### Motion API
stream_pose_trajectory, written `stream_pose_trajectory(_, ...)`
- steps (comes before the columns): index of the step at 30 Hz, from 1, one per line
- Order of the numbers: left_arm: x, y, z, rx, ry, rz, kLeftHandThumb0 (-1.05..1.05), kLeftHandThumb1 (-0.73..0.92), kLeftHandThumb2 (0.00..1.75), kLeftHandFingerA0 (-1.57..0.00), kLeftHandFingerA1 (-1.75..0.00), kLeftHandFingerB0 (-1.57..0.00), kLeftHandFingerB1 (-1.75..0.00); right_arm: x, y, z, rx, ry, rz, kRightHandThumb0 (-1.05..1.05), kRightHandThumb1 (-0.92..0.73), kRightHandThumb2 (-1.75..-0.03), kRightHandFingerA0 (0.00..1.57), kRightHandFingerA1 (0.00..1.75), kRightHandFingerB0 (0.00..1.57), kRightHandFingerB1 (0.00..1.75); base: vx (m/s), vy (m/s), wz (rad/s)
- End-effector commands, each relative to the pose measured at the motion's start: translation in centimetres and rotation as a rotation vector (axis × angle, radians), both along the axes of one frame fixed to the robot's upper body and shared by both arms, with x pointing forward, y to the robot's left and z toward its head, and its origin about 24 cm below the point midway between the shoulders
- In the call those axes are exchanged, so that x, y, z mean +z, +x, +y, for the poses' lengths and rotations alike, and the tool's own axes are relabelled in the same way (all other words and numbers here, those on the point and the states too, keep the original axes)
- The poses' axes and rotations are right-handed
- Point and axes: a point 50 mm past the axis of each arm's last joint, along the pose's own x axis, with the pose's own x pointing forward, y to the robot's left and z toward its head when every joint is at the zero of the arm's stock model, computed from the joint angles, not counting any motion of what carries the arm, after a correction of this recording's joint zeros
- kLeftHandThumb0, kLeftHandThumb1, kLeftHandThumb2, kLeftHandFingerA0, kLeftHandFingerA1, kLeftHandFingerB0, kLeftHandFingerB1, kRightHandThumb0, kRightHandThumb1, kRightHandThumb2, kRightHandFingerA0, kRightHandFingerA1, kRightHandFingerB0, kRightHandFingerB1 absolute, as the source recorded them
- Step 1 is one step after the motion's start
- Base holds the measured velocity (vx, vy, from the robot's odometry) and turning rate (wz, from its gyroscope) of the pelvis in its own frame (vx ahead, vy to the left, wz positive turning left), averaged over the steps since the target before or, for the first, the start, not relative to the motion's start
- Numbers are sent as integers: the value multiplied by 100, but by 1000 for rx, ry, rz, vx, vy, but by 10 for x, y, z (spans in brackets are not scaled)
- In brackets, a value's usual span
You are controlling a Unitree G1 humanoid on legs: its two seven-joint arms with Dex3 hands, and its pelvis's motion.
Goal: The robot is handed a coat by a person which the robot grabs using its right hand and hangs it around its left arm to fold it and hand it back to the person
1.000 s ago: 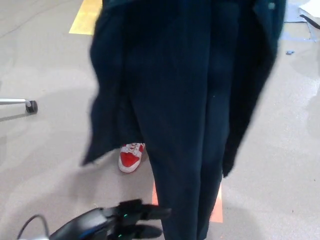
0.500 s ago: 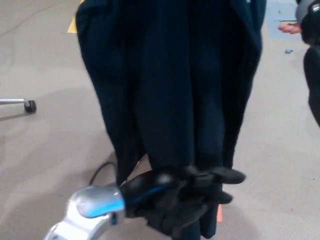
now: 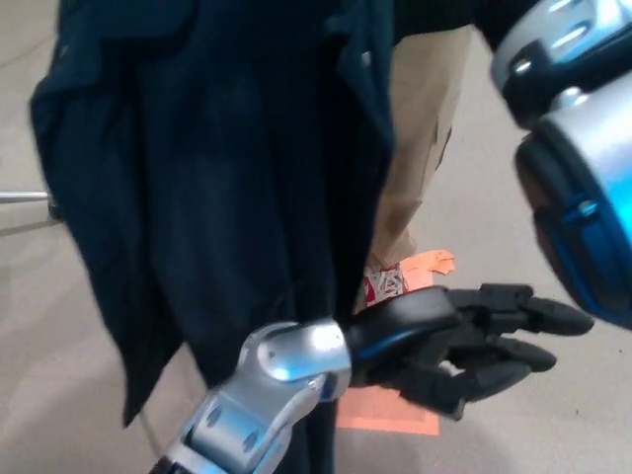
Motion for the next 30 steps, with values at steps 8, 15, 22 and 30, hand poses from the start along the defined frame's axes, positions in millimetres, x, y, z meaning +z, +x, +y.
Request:
stream_pose_trajectory(8, 5, 7, 5, 47, 26, -81, -66, 92, 72, -23, -33, -21, -31, 11, -13, 14, 63, 21, -53, -38, -86, -65, 108, 109, 87, 84, 0, 0, 0)
stream_pose_trajectory(15, 4, 5, 11, 51, 29, -80, -66, 92, 72, -23, -33, -21, -31, 10, -16, 19, 72, 21, -50, -38, -86, -65, 108, 109, 87, 84, 0, 0, 0)
stream_pose_trajectory(22, 8, 7, 17, 58, 28, -89, -66, 92, 72, -23, -33, -21, -31, 12, -19, 23, 79, 17, -54, -38, -86, -65, 108, 109, 87, 84, 0, 0, 0)
stream_pose_trajectory(30, 6, 5, 19, 63, 27, -84, -66, 92, 72, -23, -33, -21, -31, 9, -19, 26, 87, 15, -48, -38, -86, -65, 108, 109, 87, 84, 0, 0, 0)
